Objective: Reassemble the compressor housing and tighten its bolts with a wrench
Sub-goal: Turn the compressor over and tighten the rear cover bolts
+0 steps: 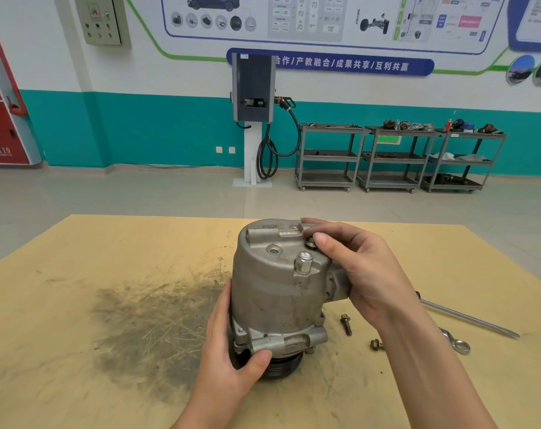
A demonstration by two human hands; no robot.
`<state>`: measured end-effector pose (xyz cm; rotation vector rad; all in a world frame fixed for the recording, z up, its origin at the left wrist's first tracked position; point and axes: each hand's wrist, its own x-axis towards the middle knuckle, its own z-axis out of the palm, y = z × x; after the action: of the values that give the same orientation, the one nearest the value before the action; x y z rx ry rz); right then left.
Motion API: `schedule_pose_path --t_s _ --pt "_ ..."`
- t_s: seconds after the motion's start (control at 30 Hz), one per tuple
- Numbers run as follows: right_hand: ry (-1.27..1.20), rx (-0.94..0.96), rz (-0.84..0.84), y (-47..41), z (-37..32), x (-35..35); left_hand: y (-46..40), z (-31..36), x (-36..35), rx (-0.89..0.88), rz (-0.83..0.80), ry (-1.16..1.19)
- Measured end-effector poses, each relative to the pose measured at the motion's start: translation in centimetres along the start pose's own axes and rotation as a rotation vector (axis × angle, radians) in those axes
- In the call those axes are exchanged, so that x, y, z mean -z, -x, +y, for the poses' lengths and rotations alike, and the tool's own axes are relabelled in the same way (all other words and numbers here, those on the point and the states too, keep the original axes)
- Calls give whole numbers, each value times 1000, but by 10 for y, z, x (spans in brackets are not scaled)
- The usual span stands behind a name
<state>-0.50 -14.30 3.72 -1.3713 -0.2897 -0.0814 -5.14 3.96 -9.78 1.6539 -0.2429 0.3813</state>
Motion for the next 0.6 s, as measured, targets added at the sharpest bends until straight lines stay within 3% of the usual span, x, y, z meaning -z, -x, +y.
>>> schedule_pose_path --t_s 0.3,0.47,0.6 --pt "142 53 111 1 2 -6 2 5 0 5 -3 10" --pt "70 31 -77 5 -3 5 3 2 1 6 -2 -7" --pt "62 17 -41 2 -2 3 2 4 1 1 -5 -5"
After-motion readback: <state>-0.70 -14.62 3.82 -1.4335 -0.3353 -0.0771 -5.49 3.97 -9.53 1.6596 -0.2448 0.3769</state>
